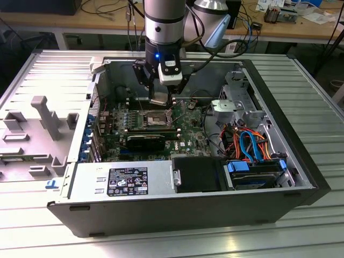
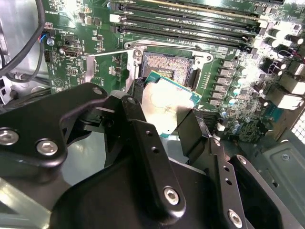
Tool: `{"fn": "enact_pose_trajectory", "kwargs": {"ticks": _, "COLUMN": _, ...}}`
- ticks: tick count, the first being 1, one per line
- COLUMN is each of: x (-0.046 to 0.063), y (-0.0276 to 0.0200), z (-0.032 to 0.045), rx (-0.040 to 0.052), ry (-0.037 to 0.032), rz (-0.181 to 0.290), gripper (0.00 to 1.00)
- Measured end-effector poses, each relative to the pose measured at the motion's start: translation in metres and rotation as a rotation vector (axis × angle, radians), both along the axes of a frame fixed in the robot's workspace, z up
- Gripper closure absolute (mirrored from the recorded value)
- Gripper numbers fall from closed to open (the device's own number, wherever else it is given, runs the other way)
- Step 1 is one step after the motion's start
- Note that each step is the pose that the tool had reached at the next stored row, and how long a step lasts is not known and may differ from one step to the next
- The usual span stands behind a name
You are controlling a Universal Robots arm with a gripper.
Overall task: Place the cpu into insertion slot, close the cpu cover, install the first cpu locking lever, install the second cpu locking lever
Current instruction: 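Place the cpu into insertion slot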
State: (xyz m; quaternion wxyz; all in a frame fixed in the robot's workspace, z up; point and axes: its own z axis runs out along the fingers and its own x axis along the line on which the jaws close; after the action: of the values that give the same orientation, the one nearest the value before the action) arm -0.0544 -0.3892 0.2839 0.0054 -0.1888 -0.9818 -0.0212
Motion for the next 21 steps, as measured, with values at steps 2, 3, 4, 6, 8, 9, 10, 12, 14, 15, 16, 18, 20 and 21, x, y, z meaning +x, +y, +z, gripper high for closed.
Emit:
{"fn": "enact_pose_trajectory", "kwargs": {"ticks": 2, "x": 0.0000, "y": 0.0000, "z": -0.0003, "rx": -0.0001, "ry": 0.0000, "rz": -0.010, "gripper": 0.46}}
{"fn": "enact_pose_trajectory", "kwargs": {"ticks": 3, "x": 0.0000, "y": 0.0000, "z": -0.0004, "rx": -0.0001, "ry": 0.0000, "rz": -0.014, "gripper": 0.46}}
{"fn": "enact_pose_trajectory", "kwargs": {"ticks": 4, "x": 0.0000, "y": 0.0000, "z": -0.0004, "rx": -0.0001, "ry": 0.0000, "rz": -0.018, "gripper": 0.46}}
{"fn": "enact_pose_trajectory", "kwargs": {"ticks": 6, "x": 0.0000, "y": 0.0000, "z": -0.0007, "rx": 0.0000, "ry": 0.0000, "rz": -0.027, "gripper": 0.46}}
{"fn": "enact_pose_trajectory", "kwargs": {"ticks": 8, "x": 0.0000, "y": 0.0000, "z": -0.0009, "rx": -0.0001, "ry": 0.0000, "rz": -0.033, "gripper": 0.46}}
{"fn": "enact_pose_trajectory", "kwargs": {"ticks": 9, "x": 0.0000, "y": 0.0000, "z": -0.0010, "rx": -0.0001, "ry": 0.0000, "rz": -0.036, "gripper": 0.46}}
{"fn": "enact_pose_trajectory", "kwargs": {"ticks": 10, "x": 0.0000, "y": 0.0000, "z": -0.0011, "rx": -0.0001, "ry": 0.0000, "rz": -0.038, "gripper": 0.46}}
{"fn": "enact_pose_trajectory", "kwargs": {"ticks": 12, "x": 0.0000, "y": 0.0000, "z": -0.0013, "rx": -0.0001, "ry": 0.0000, "rz": -0.043, "gripper": 0.46}}
{"fn": "enact_pose_trajectory", "kwargs": {"ticks": 14, "x": 0.0000, "y": 0.0000, "z": -0.0015, "rx": -0.0001, "ry": 0.0000, "rz": -0.049, "gripper": 0.46}}
{"fn": "enact_pose_trajectory", "kwargs": {"ticks": 15, "x": 0.0000, "y": 0.0000, "z": -0.0015, "rx": 0.0000, "ry": 0.0000, "rz": -0.052, "gripper": 0.46}}
{"fn": "enact_pose_trajectory", "kwargs": {"ticks": 16, "x": 0.0000, "y": 0.0000, "z": -0.0017, "rx": 0.0000, "ry": 0.0000, "rz": -0.056, "gripper": 0.46}}
{"fn": "enact_pose_trajectory", "kwargs": {"ticks": 18, "x": 0.0000, "y": 0.0000, "z": -0.0019, "rx": 0.0000, "ry": 0.0000, "rz": -0.064, "gripper": 0.46}}
{"fn": "enact_pose_trajectory", "kwargs": {"ticks": 20, "x": 0.0000, "y": 0.0000, "z": -0.0022, "rx": 0.0000, "ry": 0.0000, "rz": -0.074, "gripper": 0.46}}
{"fn": "enact_pose_trajectory", "kwargs": {"ticks": 21, "x": 0.0000, "y": 0.0000, "z": -0.0023, "rx": -0.0001, "ry": 0.0000, "rz": -0.079, "gripper": 0.46}}
